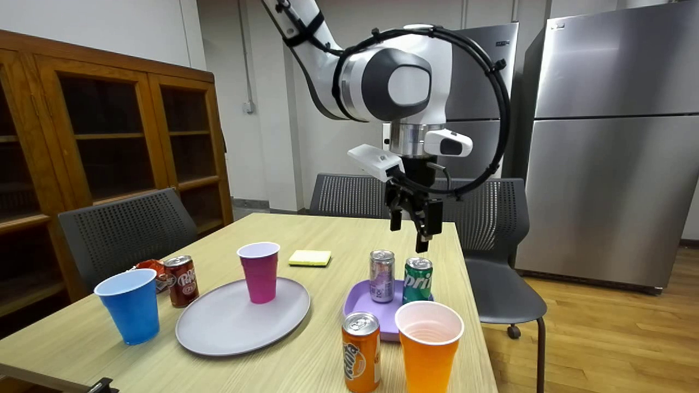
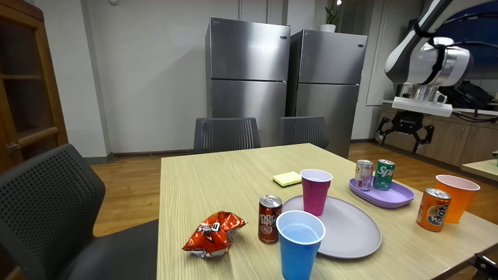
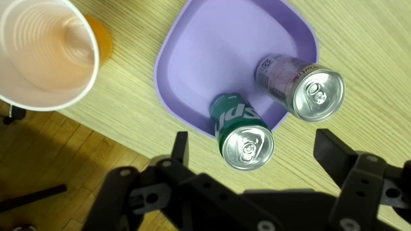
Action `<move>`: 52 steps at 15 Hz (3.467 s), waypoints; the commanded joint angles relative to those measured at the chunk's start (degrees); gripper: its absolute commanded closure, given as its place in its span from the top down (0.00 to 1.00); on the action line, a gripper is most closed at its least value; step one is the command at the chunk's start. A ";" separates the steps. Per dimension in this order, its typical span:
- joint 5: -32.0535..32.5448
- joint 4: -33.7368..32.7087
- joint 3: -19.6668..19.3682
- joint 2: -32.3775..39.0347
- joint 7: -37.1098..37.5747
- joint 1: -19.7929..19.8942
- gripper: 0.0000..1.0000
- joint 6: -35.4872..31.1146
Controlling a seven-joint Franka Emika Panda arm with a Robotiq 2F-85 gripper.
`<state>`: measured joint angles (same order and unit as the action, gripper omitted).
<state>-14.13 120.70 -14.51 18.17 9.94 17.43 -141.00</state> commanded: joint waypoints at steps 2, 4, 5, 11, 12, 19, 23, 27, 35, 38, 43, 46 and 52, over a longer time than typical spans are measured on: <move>0.55 9.84 -0.57 -9.93 -3.24 -0.07 1.00 -0.87; 1.47 12.49 -1.08 -12.44 -3.50 -0.24 1.00 -0.82; 2.32 13.59 -1.36 -13.49 -3.30 -0.33 1.00 -0.57; 6.46 19.82 -2.21 -18.22 -2.54 -0.28 1.00 -0.48; 7.24 20.80 -2.29 -18.75 -2.44 -0.26 1.00 -0.54; 11.87 26.60 -2.78 -22.52 -1.49 0.20 1.00 -0.66; 14.39 29.11 -3.23 -23.50 -0.49 0.64 1.00 -0.78; 16.83 31.26 -3.30 -23.39 2.52 0.70 1.00 -3.34; 18.01 32.41 -2.53 -19.96 7.17 0.15 1.00 -10.67; 17.69 31.64 -2.37 -17.62 8.08 -0.27 1.00 -12.00; 16.90 30.30 -2.33 -13.72 9.71 -1.41 1.00 -14.09; 16.93 29.27 -2.66 -11.38 10.78 -2.37 1.00 -14.69; 16.31 26.02 -3.30 -7.14 12.33 -3.97 1.00 -14.35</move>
<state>2.26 149.14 -17.23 8.52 20.09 14.75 -155.29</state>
